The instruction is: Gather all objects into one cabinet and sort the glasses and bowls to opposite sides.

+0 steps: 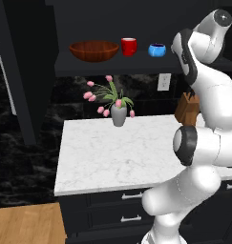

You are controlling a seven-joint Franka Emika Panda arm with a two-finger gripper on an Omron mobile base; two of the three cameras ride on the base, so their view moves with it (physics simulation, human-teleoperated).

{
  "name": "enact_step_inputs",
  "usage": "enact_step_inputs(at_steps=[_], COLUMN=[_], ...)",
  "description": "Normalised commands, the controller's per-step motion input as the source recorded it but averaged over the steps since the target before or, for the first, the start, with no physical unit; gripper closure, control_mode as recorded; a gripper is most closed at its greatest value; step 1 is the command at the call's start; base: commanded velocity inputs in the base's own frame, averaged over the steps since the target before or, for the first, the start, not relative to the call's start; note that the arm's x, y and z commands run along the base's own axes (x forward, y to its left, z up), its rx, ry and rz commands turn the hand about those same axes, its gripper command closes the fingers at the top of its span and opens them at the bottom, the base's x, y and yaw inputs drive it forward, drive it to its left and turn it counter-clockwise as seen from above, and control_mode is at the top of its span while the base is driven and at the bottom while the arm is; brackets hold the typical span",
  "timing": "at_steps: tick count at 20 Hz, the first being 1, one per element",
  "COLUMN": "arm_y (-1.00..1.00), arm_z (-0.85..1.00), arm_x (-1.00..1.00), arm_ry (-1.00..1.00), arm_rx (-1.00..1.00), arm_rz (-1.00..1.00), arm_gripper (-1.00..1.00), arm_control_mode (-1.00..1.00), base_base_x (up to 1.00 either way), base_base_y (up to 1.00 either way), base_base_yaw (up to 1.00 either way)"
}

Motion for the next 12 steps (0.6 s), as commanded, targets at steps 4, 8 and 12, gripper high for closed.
enact_step_inputs(at_steps=[4,8,12], arm_y=[-0.15,-0.27,-0.36], arm_z=[-0.19,-0.21,-0.18], arm_x=[0.65,0.52,0.57], arm_ry=[0.00,0.00,0.00], arm_rx=[0.00,0.00,0.00], arm_rz=[0.10,0.06,0.02], arm_gripper=[1.00,1.00,1.00], arm_control_mode=[-1.00,-1.00,-1.00], base_base_x=[0.00,0.00,0.00], base_base_y=[0.00,0.00,0.00], base_base_yaw=[0.00,0.00,0.00])
